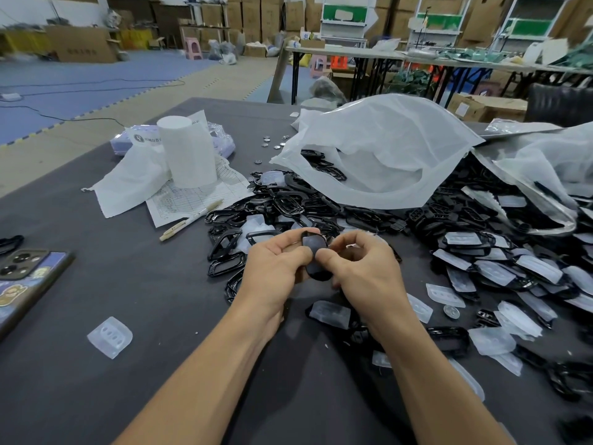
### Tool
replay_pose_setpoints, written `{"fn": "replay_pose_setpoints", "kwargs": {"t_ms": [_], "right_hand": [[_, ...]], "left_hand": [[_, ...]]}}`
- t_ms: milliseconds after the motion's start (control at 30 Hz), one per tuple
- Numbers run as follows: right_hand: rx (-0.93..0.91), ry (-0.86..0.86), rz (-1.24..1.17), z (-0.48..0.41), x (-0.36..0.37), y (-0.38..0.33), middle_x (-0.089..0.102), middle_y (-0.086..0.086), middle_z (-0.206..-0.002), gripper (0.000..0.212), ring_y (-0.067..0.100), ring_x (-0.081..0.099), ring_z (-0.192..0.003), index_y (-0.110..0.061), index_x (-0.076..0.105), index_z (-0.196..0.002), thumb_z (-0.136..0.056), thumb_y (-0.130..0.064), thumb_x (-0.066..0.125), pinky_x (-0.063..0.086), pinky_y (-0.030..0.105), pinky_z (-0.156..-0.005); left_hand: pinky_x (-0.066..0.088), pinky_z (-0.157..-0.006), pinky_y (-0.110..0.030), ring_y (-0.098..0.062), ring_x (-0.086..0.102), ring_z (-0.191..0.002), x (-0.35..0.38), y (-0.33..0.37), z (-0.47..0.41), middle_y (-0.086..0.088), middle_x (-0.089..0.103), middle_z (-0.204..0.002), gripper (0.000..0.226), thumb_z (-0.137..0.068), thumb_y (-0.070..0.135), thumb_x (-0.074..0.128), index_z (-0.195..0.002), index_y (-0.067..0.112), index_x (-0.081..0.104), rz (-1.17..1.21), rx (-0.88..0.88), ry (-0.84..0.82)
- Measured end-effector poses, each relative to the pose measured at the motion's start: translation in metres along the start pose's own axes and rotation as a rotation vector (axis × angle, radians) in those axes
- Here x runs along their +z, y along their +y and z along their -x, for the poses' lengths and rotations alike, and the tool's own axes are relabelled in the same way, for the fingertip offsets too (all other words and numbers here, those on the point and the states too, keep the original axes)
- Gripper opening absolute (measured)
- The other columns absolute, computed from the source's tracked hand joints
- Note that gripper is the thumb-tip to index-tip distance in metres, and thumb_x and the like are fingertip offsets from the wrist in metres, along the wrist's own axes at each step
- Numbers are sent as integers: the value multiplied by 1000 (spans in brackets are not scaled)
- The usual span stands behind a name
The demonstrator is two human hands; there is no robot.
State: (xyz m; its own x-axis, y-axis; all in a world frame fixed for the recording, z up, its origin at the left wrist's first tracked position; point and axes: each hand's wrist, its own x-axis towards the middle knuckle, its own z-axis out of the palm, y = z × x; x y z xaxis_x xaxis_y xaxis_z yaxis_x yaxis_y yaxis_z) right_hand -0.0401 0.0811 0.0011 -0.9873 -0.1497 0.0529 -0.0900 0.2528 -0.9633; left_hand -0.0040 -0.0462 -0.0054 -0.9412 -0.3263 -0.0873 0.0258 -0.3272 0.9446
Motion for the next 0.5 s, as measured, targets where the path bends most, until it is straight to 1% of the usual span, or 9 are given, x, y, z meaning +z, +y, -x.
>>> {"fn": "replay_pose_setpoints", "kwargs": {"t_ms": [67, 100, 133, 167, 233, 267, 367, 433, 500], "right_hand": [[-13, -31, 12, 1, 1, 0, 75, -4, -70, 11, 7, 63, -53, -32, 71, -80, -77, -32, 81, 52, 34, -60], [-17, -26, 12, 0, 2, 0, 76, -3, -70, 10, 8, 65, -54, -30, 72, -79, -81, -27, 81, 52, 34, -60], [-19, -18, 12, 0, 2, 0, 76, -2, -69, 11, 9, 66, -56, -29, 72, -79, -82, -23, 81, 52, 34, -60], [-22, -14, 14, 0, 2, 0, 76, -2, -69, 13, 11, 68, -59, -30, 73, -79, -83, -20, 80, 51, 34, -60], [-27, -15, 23, 0, 0, 0, 76, -2, -68, 15, 13, 69, -62, -32, 73, -80, -82, -19, 81, 50, 33, -61], [-31, -18, 29, 0, 0, 0, 76, -2, -68, 15, 12, 69, -62, -32, 74, -79, -82, -18, 80, 50, 33, -61], [-48, -36, 47, 0, -1, 0, 75, -3, -67, 10, 10, 69, -61, -24, 75, -76, -82, -17, 80, 52, 32, -61], [-56, -41, 50, 0, -1, 0, 75, -3, -67, 9, 9, 68, -61, -21, 75, -76, -82, -16, 80, 52, 31, -60], [-65, -45, 43, 1, 0, -1, 74, -2, -67, 11, 10, 68, -61, -22, 75, -75, -82, -15, 80, 51, 30, -59]], "left_hand": [[46, -87, -50, -33, 53, -90, -1, 1, 0, -23, 65, -97, 41, -91, -11, 56, -93, 20, 83, 21, -21, -9], [48, -88, -50, -33, 55, -89, -1, 2, 0, -23, 67, -97, 40, -91, -10, 57, -94, 20, 83, 18, -22, -22], [49, -86, -47, -31, 56, -87, -2, 2, 1, -22, 69, -95, 38, -91, -9, 58, -95, 19, 83, 6, -21, -32], [51, -81, -42, -30, 57, -84, -3, 3, 1, -20, 72, -94, 34, -91, -8, 61, -96, 17, 83, -9, -20, -36], [54, -68, -27, -24, 62, -74, -5, 3, 2, -14, 75, -88, 24, -90, -4, 66, -98, 13, 83, -38, -14, -21], [55, -63, -23, -20, 65, -71, -5, 4, 2, -13, 77, -86, 21, -90, -2, 68, -98, 10, 83, -44, -13, -7], [57, -61, -22, -21, 71, -68, -6, 6, 2, -18, 78, -86, 16, -89, -1, 68, -93, 6, 83, -25, -21, 20], [54, -56, -20, -17, 70, -62, -6, 7, 2, -15, 77, -80, 16, -88, -2, 69, -88, 6, 83, -45, -17, 24], [51, -52, -19, -12, 64, -55, -6, 7, 2, -9, 74, -72, 17, -86, -1, 69, -84, 8, 83, -90, -4, 46]]}}
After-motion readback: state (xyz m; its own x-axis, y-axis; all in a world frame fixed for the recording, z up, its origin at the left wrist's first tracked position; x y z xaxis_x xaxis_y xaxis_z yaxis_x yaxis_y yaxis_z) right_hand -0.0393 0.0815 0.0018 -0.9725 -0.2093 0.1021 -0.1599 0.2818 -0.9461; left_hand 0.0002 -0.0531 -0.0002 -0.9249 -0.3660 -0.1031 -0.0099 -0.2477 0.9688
